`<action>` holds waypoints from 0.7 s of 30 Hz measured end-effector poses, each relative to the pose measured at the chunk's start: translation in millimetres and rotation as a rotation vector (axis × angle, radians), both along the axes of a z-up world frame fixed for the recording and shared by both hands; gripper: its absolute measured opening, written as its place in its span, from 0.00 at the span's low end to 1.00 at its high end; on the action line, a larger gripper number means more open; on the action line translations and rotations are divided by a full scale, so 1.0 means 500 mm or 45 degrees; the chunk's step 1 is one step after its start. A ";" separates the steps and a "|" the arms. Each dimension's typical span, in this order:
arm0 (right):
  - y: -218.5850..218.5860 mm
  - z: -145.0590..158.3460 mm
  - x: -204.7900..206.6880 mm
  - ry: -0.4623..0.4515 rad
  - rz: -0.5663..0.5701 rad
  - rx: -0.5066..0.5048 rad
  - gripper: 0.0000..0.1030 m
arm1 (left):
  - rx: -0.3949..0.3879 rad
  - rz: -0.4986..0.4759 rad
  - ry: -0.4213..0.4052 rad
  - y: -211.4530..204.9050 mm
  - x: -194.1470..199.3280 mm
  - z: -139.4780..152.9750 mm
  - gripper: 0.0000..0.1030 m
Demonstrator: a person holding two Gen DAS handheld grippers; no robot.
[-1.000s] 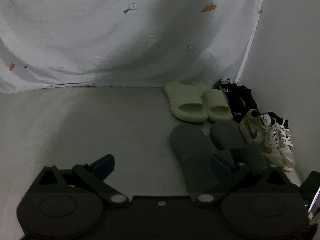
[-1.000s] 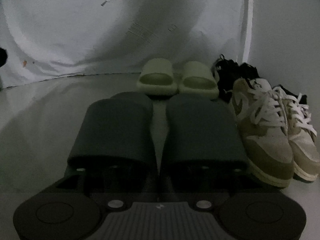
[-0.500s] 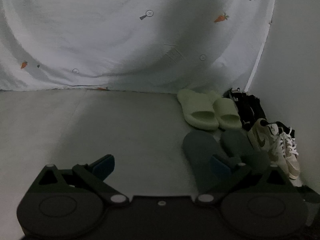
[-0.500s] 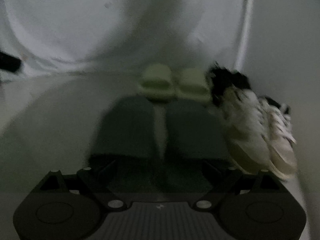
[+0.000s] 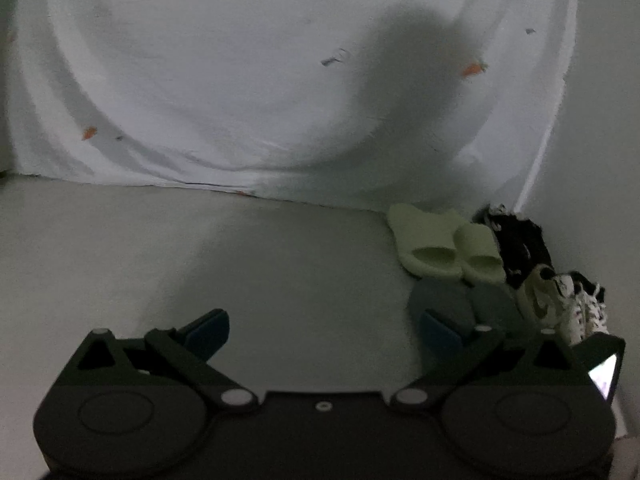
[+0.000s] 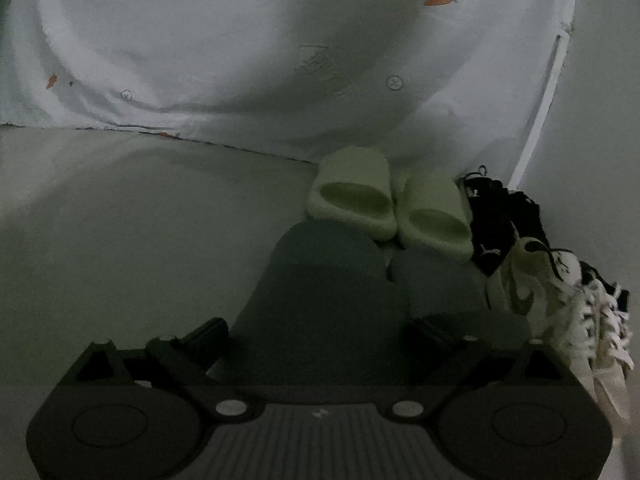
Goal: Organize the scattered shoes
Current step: 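Open the right tool and withdraw it from the grey slides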
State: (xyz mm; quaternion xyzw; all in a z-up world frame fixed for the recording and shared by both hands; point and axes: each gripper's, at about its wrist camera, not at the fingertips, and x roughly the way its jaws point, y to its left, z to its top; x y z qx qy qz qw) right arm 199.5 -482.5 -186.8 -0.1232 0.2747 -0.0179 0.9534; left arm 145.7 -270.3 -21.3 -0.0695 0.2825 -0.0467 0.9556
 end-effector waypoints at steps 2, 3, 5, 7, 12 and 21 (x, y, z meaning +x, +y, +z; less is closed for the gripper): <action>-0.009 0.008 0.002 -0.018 0.032 -0.008 0.93 | -0.008 0.038 0.000 0.010 -0.021 0.004 1.00; -0.018 0.015 0.002 -0.020 0.039 0.009 0.93 | -0.014 0.050 0.001 0.014 -0.031 0.006 1.00; -0.034 0.028 -0.002 -0.026 0.042 0.054 0.94 | -0.016 0.084 -0.003 0.022 -0.054 0.011 1.00; -0.079 0.067 -0.036 -0.034 0.002 0.221 0.96 | -0.003 0.128 -0.027 0.027 -0.081 0.016 1.00; -0.118 0.129 -0.146 -0.035 -0.090 0.372 1.00 | 0.064 0.158 -0.165 0.026 -0.127 0.036 1.00; -0.054 0.229 -0.339 -0.083 -0.191 0.413 1.00 | -0.030 -0.048 -0.105 0.061 -0.138 0.094 0.99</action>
